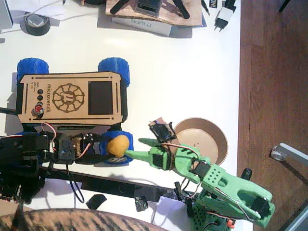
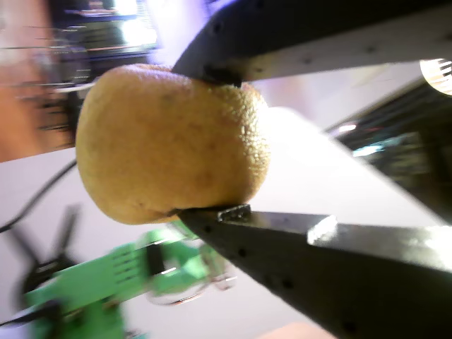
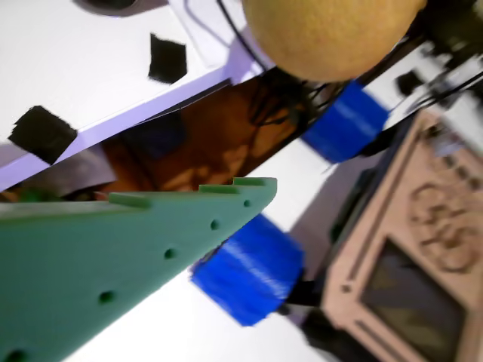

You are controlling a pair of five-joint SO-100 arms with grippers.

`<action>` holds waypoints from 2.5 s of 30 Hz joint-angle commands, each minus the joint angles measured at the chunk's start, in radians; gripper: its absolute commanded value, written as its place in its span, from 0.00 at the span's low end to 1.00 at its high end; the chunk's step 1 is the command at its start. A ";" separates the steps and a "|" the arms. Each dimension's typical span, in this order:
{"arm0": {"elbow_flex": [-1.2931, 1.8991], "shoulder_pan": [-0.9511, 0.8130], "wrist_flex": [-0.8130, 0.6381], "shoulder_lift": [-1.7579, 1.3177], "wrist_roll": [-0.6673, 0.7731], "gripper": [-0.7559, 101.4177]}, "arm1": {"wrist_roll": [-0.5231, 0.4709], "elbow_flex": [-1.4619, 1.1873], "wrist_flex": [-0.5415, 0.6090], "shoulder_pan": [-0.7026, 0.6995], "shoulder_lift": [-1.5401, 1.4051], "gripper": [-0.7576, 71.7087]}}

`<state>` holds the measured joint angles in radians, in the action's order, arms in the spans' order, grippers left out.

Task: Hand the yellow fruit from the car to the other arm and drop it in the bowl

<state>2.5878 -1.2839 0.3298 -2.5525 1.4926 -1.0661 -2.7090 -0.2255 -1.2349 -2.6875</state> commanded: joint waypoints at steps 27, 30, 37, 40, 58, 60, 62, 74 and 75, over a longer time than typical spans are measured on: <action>-0.028 -0.014 -0.037 0.026 0.009 0.01 | -0.002 0.199 0.115 0.002 0.130 0.45; -0.028 -0.014 -0.037 0.029 0.009 0.01 | 0.009 0.222 0.124 0.017 0.175 0.45; -0.028 -0.014 -0.035 0.032 0.009 0.01 | 0.075 0.242 0.141 0.025 0.244 0.46; -0.028 -0.014 -0.035 0.034 0.009 0.01 | 0.106 0.250 0.152 0.015 0.278 0.47; -0.028 -0.014 -0.026 0.041 0.009 0.01 | 0.143 0.276 0.189 -0.066 0.354 0.47; -0.028 -0.014 -0.026 0.046 0.009 0.01 | 0.163 0.282 0.189 -0.078 0.368 0.47; -0.028 -0.014 -0.026 0.048 0.009 0.01 | 0.187 0.288 0.189 -0.089 0.380 0.47; -0.028 -0.014 -0.026 0.048 0.009 0.01 | 0.330 0.293 0.187 -0.126 0.428 0.47; -0.028 -0.014 -0.026 0.048 0.009 0.01 | 0.347 0.295 0.178 -0.129 0.430 0.47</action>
<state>2.5970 -1.2977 0.3175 -2.5004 1.4941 -0.7547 -2.4666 -0.0598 -1.3346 -2.2580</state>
